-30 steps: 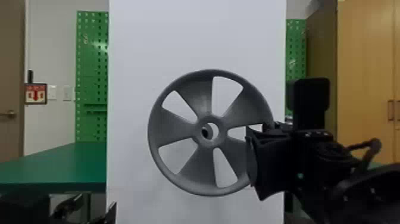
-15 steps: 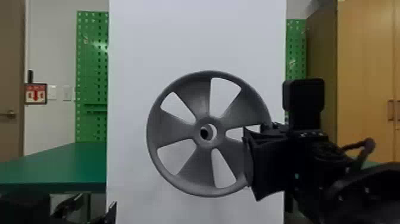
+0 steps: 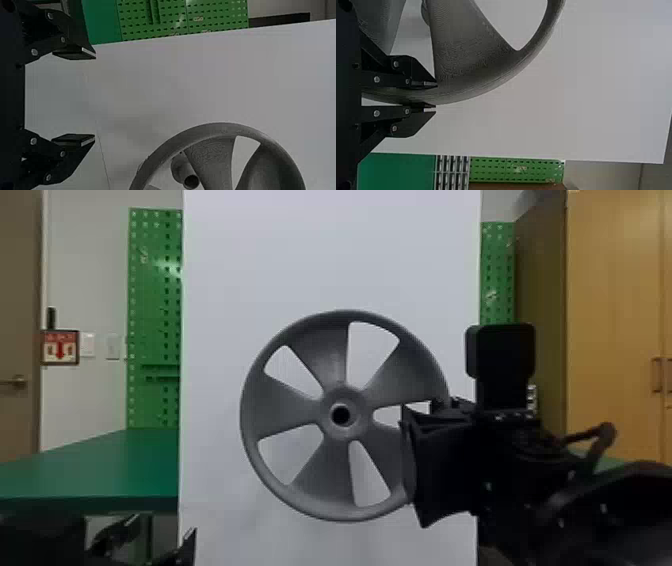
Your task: Hold the wheel and insert it
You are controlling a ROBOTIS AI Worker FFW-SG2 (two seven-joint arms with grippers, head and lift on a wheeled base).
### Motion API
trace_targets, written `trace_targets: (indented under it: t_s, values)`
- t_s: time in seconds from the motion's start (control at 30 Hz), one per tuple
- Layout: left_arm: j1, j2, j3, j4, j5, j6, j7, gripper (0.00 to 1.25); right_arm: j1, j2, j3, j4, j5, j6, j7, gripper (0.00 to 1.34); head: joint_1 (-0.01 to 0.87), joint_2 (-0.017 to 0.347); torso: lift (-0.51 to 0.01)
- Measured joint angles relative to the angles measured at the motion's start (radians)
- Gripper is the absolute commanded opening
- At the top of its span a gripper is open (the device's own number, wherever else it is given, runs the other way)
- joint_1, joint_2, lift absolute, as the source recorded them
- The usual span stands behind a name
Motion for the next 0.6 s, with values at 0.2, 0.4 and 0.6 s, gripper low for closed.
trace_targets:
  t_s: [0.2, 0.4, 0.6]
  values:
    - [-0.001, 0.0, -0.001, 0.0, 0.0, 0.0, 0.0, 0.74, -0.002, 0.0, 0.003, 0.004, -0.002, 0.0, -0.001, 0.15, 0.0, 0.0, -0.499]
    - [0.0, 0.0, 0.0, 0.0, 0.0, 0.0, 0.0, 0.74, -0.002, 0.0, 0.003, 0.005, -0.002, -0.001, -0.002, 0.15, 0.0, 0.0, -0.499]
    - [0.0, 0.0, 0.0, 0.0, 0.0, 0.0, 0.0, 0.74, -0.002, 0.0, 0.002, 0.006, -0.002, -0.001, -0.002, 0.15, 0.0, 0.0, -0.499]
